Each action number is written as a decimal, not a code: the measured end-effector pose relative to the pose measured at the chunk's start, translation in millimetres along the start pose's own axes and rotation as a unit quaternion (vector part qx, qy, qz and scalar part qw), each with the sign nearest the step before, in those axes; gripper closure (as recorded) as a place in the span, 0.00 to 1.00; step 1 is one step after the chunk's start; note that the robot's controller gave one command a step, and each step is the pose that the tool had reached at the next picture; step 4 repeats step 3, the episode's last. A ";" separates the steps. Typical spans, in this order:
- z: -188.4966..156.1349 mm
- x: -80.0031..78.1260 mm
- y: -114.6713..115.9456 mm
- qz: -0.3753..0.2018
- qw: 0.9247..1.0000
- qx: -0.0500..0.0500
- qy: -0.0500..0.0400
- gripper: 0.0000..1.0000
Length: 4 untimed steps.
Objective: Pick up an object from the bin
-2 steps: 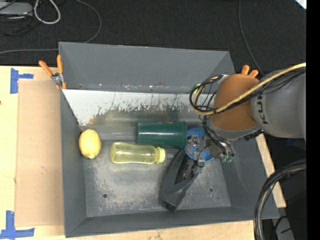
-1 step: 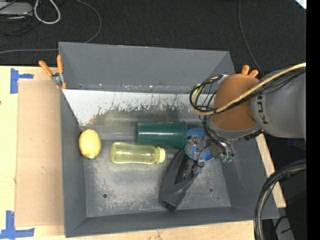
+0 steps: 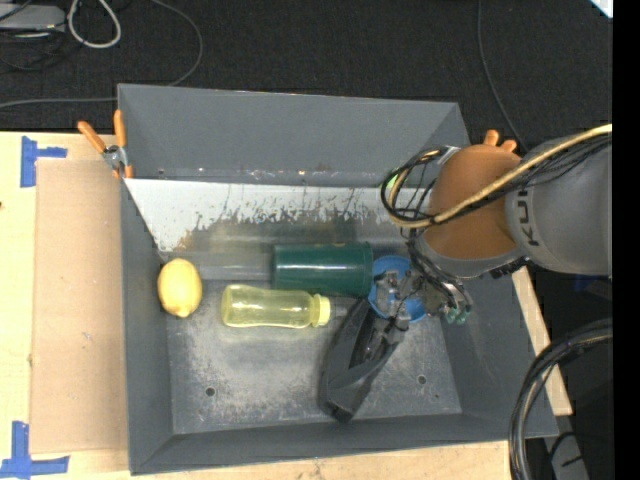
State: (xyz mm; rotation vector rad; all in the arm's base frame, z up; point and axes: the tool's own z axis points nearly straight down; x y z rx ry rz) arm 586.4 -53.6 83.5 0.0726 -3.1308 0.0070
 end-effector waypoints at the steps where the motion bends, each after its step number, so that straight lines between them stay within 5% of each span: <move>1: -5.1 -0.7 0.2 0.000 1.000 0.000 -0.001 1.00; 4: -23.7 0.5 0.2 -0.001 1.000 0.000 0.000 1.00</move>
Offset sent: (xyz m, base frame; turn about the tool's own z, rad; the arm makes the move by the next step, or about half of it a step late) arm 0.0006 0.0002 0.0135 -0.0003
